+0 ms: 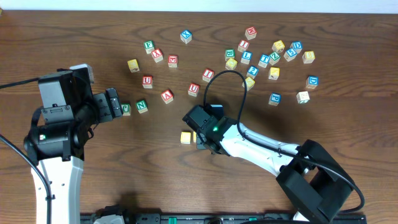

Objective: Spell out CORL
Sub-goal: 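Lower the R block beside the O block and align it, then open the right gripper and move it to the far blocks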

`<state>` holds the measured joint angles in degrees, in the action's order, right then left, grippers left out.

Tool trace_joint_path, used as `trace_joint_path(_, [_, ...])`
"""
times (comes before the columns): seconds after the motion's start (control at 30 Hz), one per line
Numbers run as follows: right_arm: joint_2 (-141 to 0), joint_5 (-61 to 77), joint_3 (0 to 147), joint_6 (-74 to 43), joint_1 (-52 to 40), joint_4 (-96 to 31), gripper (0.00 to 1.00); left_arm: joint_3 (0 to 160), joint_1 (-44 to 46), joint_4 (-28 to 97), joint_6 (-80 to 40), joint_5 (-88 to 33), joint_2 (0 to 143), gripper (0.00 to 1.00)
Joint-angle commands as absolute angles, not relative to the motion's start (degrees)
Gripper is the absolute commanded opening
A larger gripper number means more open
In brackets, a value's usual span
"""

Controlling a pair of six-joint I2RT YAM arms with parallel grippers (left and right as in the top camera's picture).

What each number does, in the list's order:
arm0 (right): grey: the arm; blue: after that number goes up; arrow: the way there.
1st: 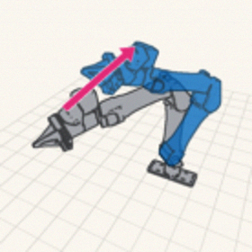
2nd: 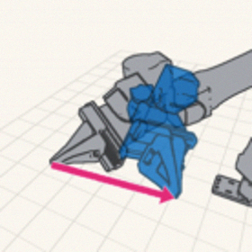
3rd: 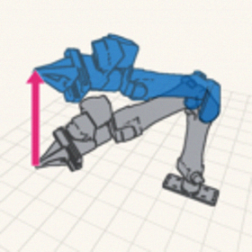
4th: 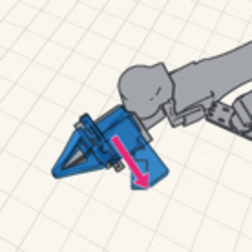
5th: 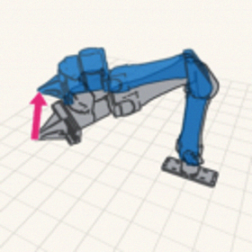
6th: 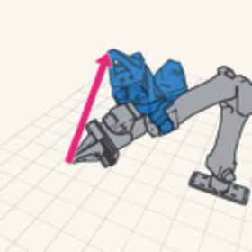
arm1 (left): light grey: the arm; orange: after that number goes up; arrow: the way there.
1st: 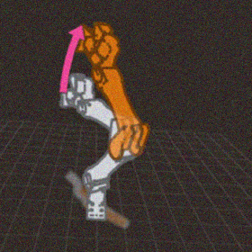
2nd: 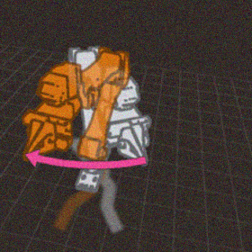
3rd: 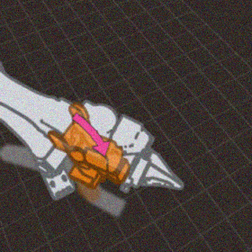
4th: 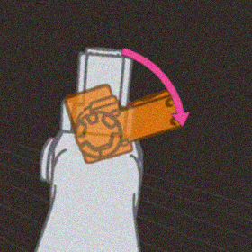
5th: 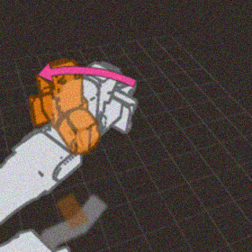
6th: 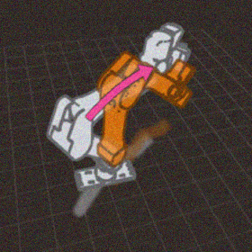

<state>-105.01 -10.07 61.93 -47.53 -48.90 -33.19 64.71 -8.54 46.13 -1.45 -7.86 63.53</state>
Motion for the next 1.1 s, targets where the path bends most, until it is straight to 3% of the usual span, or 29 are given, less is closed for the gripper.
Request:
trace_joint_path(0.0, [-105.3,-11.4,64.1,-47.7,-49.2,-34.5,0.36,65.9,-8.8,46.2,-1.1,-8.5,63.2,0.92])
trace_joint_path(0.63, [-105.2,-14.8,71.7,-45.1,-49.2,-42.7,0.36,65.9,-8.8,46.2,-1.1,-8.5,63.2,0.92])
trace_joint_path(0.8, [-105.2,-20.5,78.7,-41.3,-48.8,-45.7,0.47,65.9,-8.8,46.2,-1.1,-8.5,63.2,0.92])
trace_joint_path(1.0, [-105.2,-20.7,89.6,-34.2,-42.7,-48.6,0.50,65.9,-8.8,46.2,-1.1,-8.5,63.2,0.92])
trace_joint_path(1.07, [-105.2,-19.1,94.7,-34.2,-38.5,-52.0,0.46,65.9,-8.8,46.2,-1.1,-8.5,63.2,0.92])
